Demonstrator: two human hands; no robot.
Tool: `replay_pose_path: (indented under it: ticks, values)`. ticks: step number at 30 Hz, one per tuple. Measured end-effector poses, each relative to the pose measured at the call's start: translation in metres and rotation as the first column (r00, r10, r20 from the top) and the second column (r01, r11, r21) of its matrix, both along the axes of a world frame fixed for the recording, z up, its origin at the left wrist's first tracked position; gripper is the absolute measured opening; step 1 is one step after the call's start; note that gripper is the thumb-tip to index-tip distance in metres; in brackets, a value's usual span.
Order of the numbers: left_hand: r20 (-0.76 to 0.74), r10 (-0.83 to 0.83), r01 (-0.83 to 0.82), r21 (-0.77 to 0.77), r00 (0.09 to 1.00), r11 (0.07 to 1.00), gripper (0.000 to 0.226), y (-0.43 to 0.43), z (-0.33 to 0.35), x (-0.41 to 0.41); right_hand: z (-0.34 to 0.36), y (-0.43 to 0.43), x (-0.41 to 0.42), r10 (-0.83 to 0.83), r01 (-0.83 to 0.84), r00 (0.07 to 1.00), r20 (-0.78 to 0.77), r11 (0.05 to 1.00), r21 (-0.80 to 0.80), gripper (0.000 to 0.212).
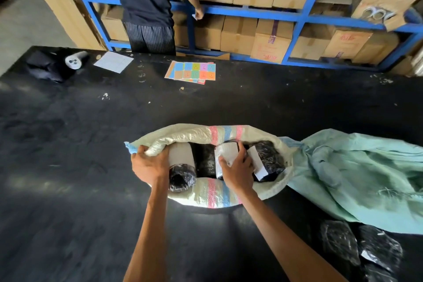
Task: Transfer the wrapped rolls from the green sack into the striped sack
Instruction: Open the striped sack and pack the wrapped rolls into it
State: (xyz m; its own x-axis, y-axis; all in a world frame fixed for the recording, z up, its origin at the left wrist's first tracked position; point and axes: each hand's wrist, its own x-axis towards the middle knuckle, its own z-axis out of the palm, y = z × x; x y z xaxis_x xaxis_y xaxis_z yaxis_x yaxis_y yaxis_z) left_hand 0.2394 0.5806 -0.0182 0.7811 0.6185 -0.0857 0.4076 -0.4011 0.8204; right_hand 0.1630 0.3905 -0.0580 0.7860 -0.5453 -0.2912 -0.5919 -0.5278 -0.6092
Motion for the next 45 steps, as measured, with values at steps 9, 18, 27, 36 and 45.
replay_pose_path:
  ticks: [9, 18, 27, 36, 45]
  values:
    - [0.035, -0.132, 0.115, 0.317, 0.991, 0.942, 0.084, -0.01, -0.016, -0.03, -0.002, -0.001, 0.003, -0.009, 0.009, 1.0, 0.003, 1.0, 0.004, 0.084]
    - [-0.255, -0.38, 0.457, 0.467, 0.889, 0.757, 0.066, -0.041, -0.015, -0.063, 0.0, -0.001, -0.001, 0.002, -0.003, 1.0, 0.027, 1.0, 0.011, 0.084]
    - [-0.283, -0.446, 0.527, 0.404, 0.849, 0.747, 0.104, -0.049, -0.025, -0.042, -0.001, -0.001, -0.006, 0.025, -0.024, 0.999, 0.047, 0.999, -0.027, 0.082]
    - [-0.342, -0.533, 0.633, 0.409, 0.774, 0.657, 0.102, -0.056, -0.024, 0.014, -0.005, 0.001, -0.004, -0.081, 0.082, 0.997, 0.019, 0.996, -0.023, 0.081]
    - [-0.392, -0.339, 0.5, 0.453, 0.855, 0.738, 0.109, -0.03, -0.035, 0.004, 0.004, 0.02, 0.021, -0.286, 0.286, 0.958, 0.028, 0.958, -0.012, 0.08]
